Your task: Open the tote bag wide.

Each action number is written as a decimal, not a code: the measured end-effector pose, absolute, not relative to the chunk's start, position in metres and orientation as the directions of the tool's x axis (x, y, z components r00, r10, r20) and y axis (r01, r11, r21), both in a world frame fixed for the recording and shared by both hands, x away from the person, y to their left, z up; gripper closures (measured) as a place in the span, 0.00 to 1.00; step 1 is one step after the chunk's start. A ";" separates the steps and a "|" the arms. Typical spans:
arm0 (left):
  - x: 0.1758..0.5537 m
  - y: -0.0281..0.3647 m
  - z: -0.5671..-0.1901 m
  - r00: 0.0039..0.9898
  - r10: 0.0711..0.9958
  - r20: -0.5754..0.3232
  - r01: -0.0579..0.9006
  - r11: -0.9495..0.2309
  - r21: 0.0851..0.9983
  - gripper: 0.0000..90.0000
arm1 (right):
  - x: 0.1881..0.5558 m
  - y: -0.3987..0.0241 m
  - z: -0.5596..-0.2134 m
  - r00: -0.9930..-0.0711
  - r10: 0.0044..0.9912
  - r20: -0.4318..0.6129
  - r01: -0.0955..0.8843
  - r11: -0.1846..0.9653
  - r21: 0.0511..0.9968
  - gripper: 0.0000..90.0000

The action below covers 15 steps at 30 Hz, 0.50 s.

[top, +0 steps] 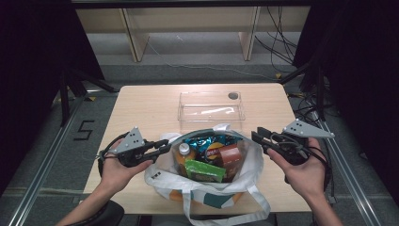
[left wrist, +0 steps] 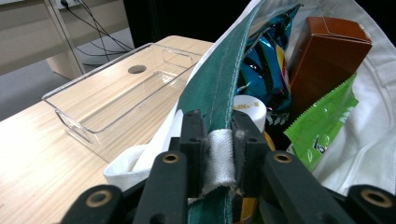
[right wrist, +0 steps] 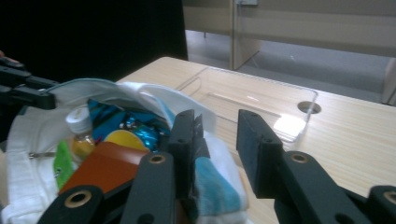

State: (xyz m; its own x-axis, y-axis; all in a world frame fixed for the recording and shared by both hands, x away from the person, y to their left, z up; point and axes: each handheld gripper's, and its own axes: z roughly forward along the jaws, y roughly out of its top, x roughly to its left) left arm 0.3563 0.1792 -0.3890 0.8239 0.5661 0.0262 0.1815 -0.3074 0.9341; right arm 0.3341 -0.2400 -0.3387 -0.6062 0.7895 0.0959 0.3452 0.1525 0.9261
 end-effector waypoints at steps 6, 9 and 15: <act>0.365 0.182 -0.382 0.818 0.575 0.009 0.184 -0.276 0.943 0.87 | 0.332 -0.233 -0.337 -0.634 0.770 0.072 0.336 0.190 0.922 0.83; 0.368 0.182 -0.381 0.817 0.577 0.001 0.188 -0.266 0.945 0.88 | 0.332 -0.232 -0.336 -0.619 0.783 0.063 0.325 0.182 0.928 0.82; 0.371 0.181 -0.379 0.810 0.587 -0.005 0.191 -0.256 0.947 0.89 | 0.334 -0.230 -0.337 -0.662 0.748 0.048 0.322 0.226 0.919 0.74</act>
